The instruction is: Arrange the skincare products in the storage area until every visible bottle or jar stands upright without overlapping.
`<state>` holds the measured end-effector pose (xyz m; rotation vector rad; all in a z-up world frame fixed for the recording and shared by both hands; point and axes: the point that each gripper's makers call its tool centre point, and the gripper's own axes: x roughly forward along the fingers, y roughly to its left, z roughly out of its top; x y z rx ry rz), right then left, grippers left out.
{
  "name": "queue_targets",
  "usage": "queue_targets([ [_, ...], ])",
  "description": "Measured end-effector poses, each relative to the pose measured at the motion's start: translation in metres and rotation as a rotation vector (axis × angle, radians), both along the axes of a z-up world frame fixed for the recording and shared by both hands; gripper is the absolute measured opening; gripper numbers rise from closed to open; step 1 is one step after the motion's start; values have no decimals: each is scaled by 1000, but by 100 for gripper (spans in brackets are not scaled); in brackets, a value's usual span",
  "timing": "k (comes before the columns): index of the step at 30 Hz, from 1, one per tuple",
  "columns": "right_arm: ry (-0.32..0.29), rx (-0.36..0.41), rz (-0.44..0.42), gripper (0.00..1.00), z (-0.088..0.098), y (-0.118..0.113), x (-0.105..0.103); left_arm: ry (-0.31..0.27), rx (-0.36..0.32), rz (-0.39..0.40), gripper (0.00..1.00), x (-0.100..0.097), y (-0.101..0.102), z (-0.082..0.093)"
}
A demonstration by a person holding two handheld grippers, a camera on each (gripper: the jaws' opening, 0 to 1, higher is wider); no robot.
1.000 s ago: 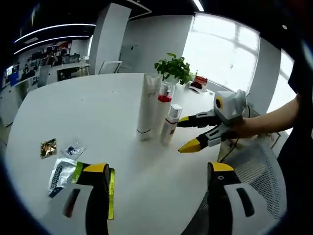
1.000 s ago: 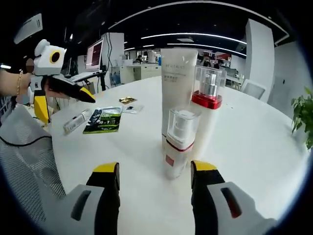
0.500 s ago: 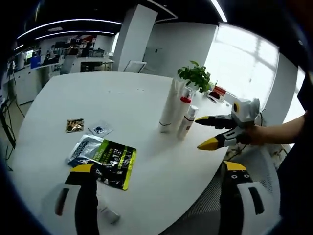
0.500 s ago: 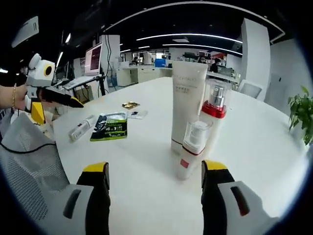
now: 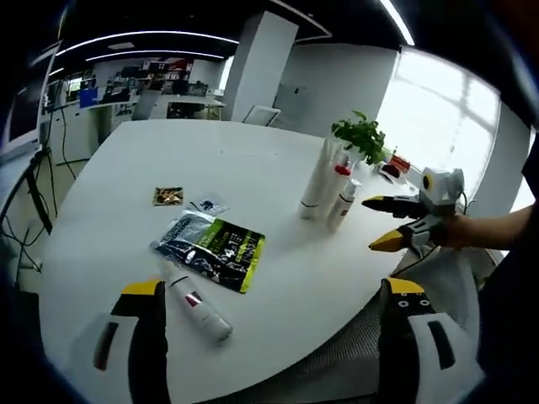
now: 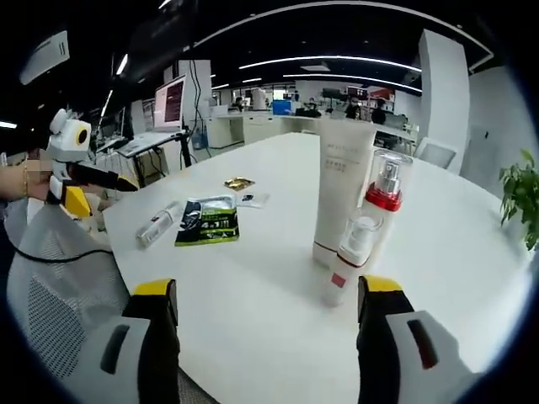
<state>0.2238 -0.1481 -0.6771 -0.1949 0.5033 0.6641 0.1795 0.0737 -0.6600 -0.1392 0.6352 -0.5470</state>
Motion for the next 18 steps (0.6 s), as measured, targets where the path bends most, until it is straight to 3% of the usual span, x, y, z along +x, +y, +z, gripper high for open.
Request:
queue_targets([
  [5, -6, 18, 3, 93, 4, 3, -3, 10, 11, 8, 99, 2, 1, -2],
  [11, -12, 26, 13, 97, 8, 6, -9, 64, 31, 4, 95, -1, 3, -14],
  [18, 7, 23, 10, 100, 7, 2, -14, 106, 42, 28, 98, 0, 7, -24],
])
